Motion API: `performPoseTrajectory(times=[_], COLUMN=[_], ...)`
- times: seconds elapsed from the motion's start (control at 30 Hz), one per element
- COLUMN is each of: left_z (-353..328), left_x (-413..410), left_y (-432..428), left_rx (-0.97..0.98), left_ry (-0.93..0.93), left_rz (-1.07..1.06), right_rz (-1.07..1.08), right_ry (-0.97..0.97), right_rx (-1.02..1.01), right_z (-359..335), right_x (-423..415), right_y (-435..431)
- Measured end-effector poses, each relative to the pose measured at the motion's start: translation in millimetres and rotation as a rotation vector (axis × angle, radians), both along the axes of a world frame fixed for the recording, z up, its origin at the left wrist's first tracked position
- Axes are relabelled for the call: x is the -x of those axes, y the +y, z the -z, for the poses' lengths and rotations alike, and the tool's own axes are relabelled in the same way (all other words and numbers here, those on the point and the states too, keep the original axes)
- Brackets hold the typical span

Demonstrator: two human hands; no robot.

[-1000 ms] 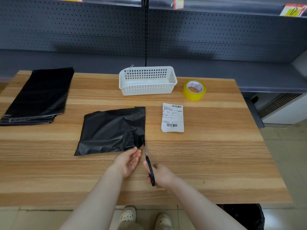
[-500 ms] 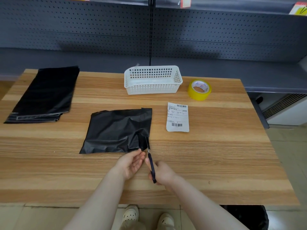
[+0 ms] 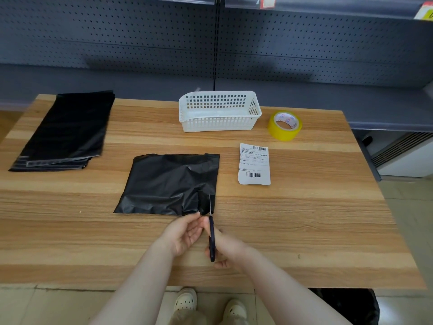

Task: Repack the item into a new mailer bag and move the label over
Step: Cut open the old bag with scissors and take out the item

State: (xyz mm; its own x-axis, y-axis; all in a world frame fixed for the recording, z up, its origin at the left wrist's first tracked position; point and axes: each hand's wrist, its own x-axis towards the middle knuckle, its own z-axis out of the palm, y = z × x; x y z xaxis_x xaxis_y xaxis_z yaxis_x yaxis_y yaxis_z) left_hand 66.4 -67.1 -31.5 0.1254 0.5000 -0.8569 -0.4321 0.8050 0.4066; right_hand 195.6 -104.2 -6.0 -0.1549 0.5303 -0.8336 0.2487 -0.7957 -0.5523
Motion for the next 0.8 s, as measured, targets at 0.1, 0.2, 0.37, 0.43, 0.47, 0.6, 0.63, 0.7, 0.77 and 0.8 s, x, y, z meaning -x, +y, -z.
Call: performPoseTrajectory(times=[0.1, 0.2, 0.37, 0.43, 0.47, 0.6, 0.63, 0.7, 0.77, 0.8], left_z=[-2.4, -4.2, -4.0, -2.9, -2.1, -0.1, -0.3, -1.1, -0.5, 0.1], left_x=[1.1, 2.9, 6.0, 6.9, 6.9, 6.4, 6.3, 5.6, 6.4, 7.0], left_y=[0.3, 0.3, -1.1, -0.2, 0.0, 0.6, 0.8, 1.0, -0.1, -0.9], left_rx=[0.011, 0.023, 0.043, 0.045, 0.046, 0.046, 0.044, 0.039, 0.040, 0.042], left_ry=[-0.006, 0.001, 0.014, 0.018, 0.018, 0.000, -0.001, 0.003, 0.004, 0.003], left_rz=[0.017, 0.040, 0.051, 0.058, 0.062, 0.062, 0.063, 0.071, 0.084, 0.093], right_rz=[0.020, 0.028, 0.047, 0.054, 0.054, 0.051, 0.052, 0.053, 0.061, 0.066], right_ry=[0.001, -0.012, -0.030, -0.059, -0.071, -0.088, -0.083, -0.073, -0.071, -0.074], right_rx=[-0.015, -0.032, -0.088, -0.115, -0.126, -0.142, -0.155, -0.188, -0.198, -0.197], right_z=[0.7, 1.5, 5.8, 11.3, 14.1, 20.7, 21.6, 22.8, 20.5, 19.2], right_x=[0.9, 1.2, 3.9, 5.5, 6.0, 8.6, 9.4, 11.1, 12.3, 12.5], right_y=[5.2, 11.8, 17.3, 17.0, 16.3, 14.7, 15.0, 16.7, 19.9, 21.5])
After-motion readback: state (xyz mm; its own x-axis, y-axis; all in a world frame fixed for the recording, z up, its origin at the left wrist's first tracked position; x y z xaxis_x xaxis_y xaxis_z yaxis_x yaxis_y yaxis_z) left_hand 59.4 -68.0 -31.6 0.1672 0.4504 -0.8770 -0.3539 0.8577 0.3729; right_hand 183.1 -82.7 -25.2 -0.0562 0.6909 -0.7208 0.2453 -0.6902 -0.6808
